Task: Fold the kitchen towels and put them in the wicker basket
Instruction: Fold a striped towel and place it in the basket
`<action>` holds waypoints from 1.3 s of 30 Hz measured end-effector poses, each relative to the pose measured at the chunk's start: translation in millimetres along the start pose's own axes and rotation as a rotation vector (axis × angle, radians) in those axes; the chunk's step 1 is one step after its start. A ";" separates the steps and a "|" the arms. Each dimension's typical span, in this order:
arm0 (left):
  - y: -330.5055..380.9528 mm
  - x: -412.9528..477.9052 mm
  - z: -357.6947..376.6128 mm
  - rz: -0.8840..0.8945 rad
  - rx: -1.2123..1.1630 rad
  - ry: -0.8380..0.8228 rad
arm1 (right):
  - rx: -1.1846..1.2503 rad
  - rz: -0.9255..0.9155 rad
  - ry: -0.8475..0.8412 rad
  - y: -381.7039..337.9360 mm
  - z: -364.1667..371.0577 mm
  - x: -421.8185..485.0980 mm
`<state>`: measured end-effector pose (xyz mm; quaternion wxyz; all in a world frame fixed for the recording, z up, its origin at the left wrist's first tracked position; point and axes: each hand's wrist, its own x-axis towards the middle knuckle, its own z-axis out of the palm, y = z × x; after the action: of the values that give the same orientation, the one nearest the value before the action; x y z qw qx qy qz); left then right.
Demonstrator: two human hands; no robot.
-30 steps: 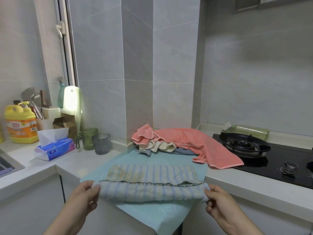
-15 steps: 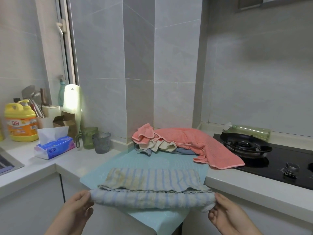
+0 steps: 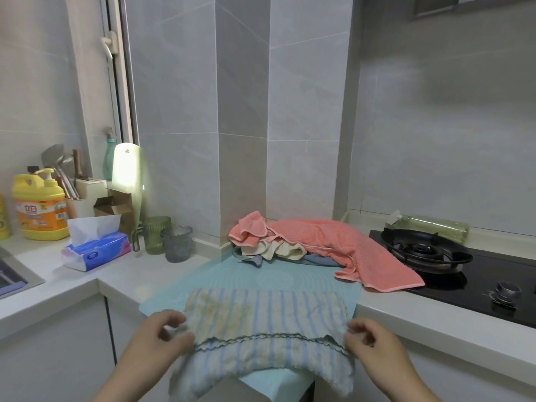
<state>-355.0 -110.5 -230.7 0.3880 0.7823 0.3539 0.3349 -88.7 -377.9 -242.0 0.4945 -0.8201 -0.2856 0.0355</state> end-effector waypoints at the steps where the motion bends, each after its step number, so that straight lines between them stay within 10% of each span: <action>1: 1.8 1.5 2.2 0.110 0.103 -0.078 | -0.107 -0.120 -0.056 -2.4 2.2 2.1; 8: -3.6 21.7 12.5 0.559 0.677 -0.237 | -0.526 -0.443 -0.273 1.2 9.6 18.9; 20: 49.6 22.7 -9.8 0.414 0.146 0.058 | 0.108 -0.236 0.030 -43.2 -12.1 23.3; 29: 14.9 -12.2 -14.4 0.159 0.253 -0.526 | -0.133 -0.241 -0.403 2.3 -15.4 -10.0; 34: 12.5 11.9 -0.4 -0.041 0.242 -0.046 | 0.074 0.010 -0.254 1.8 -12.0 11.5; 39: 20.0 53.2 18.4 0.028 0.415 -0.110 | -0.039 0.117 -0.091 -15.0 12.4 40.9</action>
<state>-306.4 -82.9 -209.3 0.2324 0.8675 0.3826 0.2170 -65.2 -342.2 -226.7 0.4622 -0.8423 -0.2601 0.0959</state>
